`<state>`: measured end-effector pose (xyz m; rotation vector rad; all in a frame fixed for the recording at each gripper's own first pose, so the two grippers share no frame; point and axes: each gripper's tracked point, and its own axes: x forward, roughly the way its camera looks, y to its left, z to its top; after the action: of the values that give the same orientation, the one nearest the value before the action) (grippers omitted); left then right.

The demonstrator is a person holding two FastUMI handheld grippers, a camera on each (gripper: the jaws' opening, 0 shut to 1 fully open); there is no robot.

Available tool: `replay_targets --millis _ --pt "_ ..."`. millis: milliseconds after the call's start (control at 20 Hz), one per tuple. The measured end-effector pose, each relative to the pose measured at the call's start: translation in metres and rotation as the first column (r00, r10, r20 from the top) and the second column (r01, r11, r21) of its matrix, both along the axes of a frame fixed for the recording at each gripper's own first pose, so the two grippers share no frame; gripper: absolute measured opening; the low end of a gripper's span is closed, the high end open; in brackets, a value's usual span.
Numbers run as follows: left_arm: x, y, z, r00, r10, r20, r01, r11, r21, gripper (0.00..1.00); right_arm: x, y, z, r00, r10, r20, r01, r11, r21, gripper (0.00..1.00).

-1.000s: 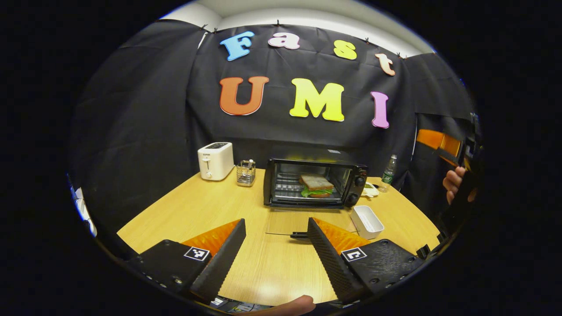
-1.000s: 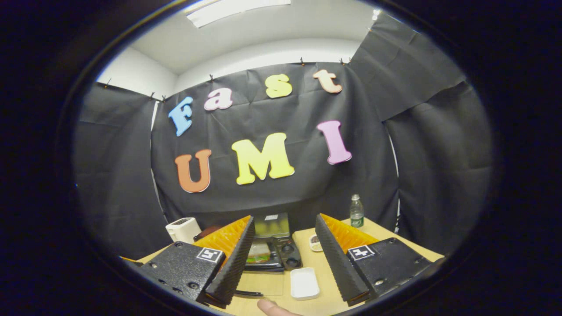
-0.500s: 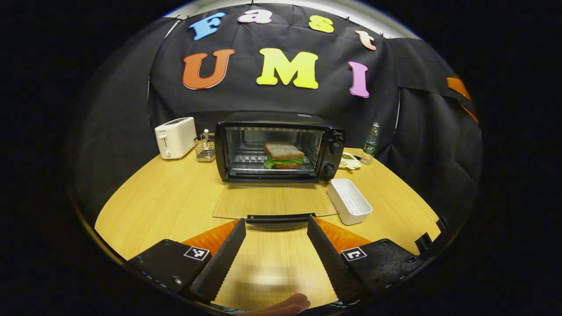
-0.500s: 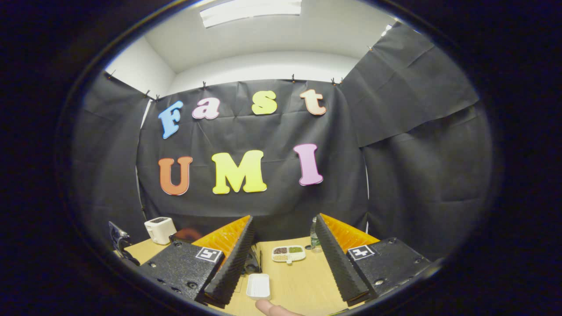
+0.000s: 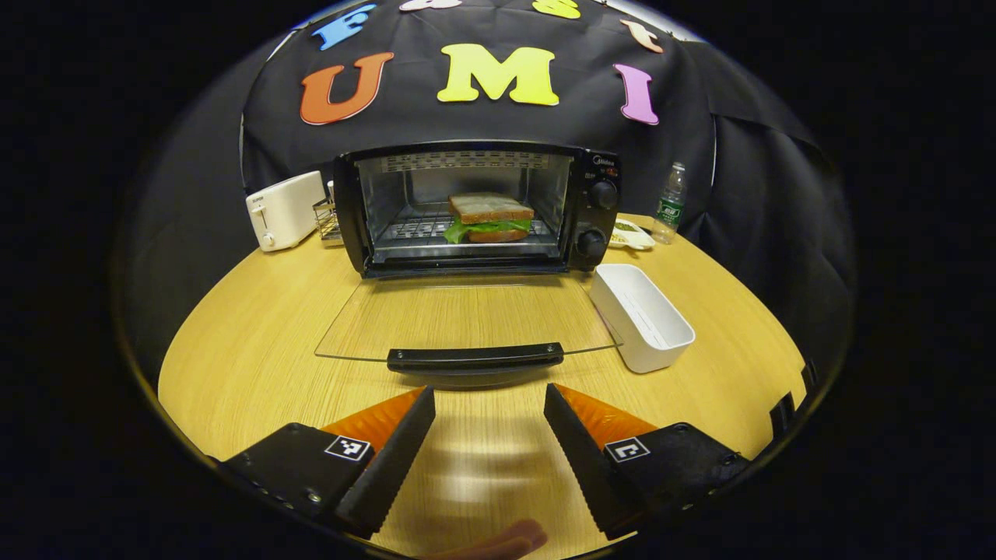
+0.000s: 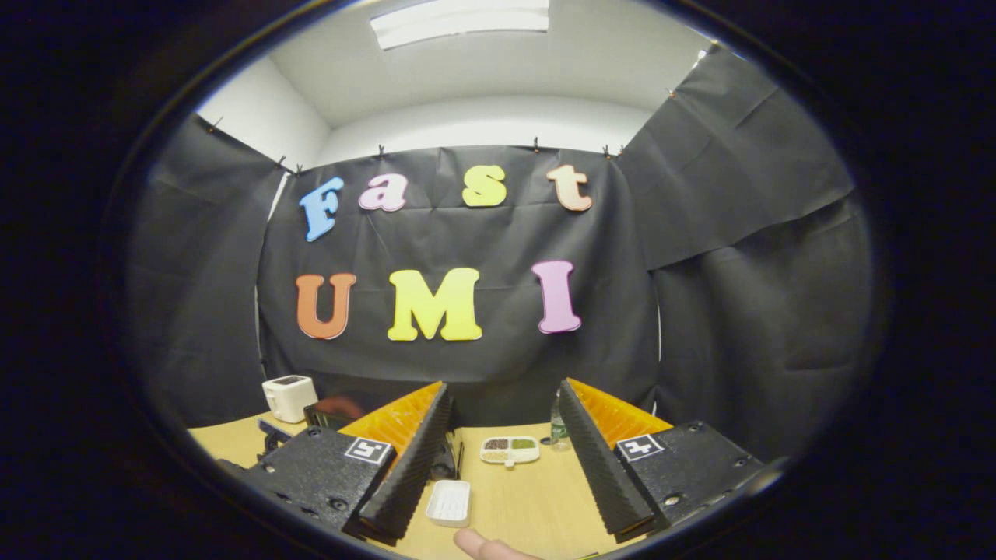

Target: Open the electric oven with the left hand, put the food in, and close the electric oven.

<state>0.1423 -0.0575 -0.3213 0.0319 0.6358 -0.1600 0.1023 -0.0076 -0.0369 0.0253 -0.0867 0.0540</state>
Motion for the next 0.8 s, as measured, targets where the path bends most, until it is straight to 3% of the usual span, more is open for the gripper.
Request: replay_targets --millis 200,500,800 --pt "0.010 0.002 -0.010 1.000 0.015 -0.009 -0.015 0.999 0.032 0.93 0.002 -0.008 -0.007 1.000 -0.008 -0.005 0.008 1.000 0.022 0.93" --pt "0.025 0.005 -0.020 0.998 0.041 -0.041 -0.039 0.998 0.053 0.93 0.003 -0.039 -0.010 0.996 -0.085 0.001 0.085 0.996 0.029 0.96" --pt "0.030 0.006 -0.016 0.996 0.060 -0.069 -0.057 0.997 0.046 0.93 0.008 -0.052 -0.016 0.995 -0.102 -0.002 0.102 0.994 0.048 0.96"
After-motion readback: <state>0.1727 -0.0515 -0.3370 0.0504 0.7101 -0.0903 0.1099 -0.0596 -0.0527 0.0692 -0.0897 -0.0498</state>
